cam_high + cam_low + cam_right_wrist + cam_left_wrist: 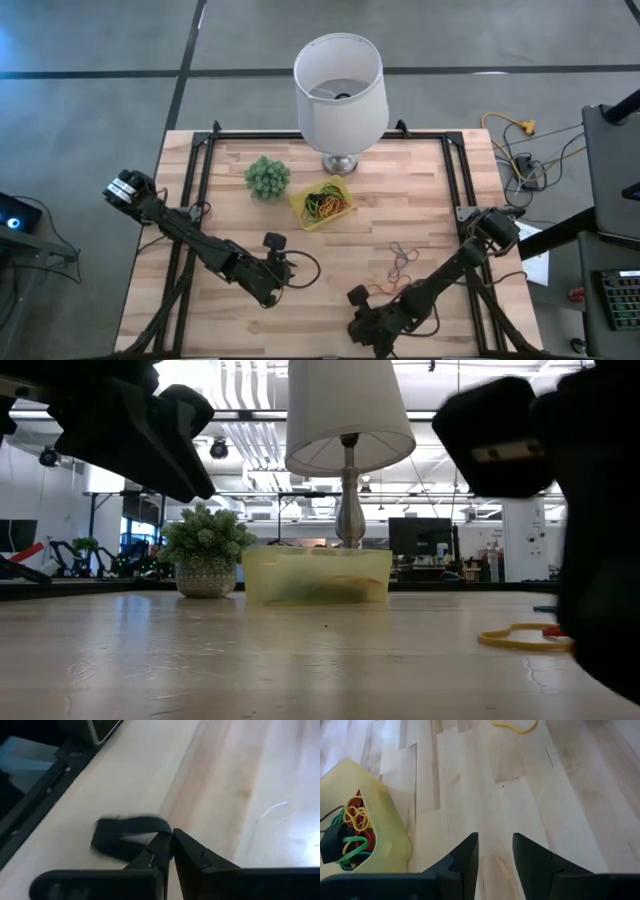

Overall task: Pick and place rubber bands into bin
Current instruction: Put the black rubber band into the yellow bin

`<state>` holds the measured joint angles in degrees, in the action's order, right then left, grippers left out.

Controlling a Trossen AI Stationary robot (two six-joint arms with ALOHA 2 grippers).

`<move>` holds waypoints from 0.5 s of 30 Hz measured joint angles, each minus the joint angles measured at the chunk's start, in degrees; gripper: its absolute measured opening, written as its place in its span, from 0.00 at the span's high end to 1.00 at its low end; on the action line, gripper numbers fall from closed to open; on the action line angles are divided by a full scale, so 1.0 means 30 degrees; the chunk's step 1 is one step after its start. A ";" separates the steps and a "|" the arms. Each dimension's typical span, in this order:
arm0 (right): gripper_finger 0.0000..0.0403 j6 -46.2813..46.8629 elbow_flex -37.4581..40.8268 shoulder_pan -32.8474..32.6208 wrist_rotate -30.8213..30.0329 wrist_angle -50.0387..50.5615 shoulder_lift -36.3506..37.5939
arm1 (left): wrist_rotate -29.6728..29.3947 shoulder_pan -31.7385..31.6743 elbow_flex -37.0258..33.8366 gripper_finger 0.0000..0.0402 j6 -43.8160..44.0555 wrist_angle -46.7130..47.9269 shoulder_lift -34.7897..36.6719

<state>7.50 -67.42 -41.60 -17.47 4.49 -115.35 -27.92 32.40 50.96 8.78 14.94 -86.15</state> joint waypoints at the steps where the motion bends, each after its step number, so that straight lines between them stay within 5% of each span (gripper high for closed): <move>1: 0.97 -0.0242 -0.0067 0.0000 -0.0438 0.0031 0.0057 | -0.0007 0.0000 0.0000 0.74 0.0000 -0.0028 -0.0007; 15: 0.98 -0.4187 -0.0675 0.3323 -0.7940 0.3568 0.2803 | 0.0014 0.0000 -0.0130 0.74 -0.0015 -0.0401 0.0000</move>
<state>-5.06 -69.44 -31.64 -41.29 15.19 -106.94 -27.88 32.40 50.57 8.73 13.73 -86.15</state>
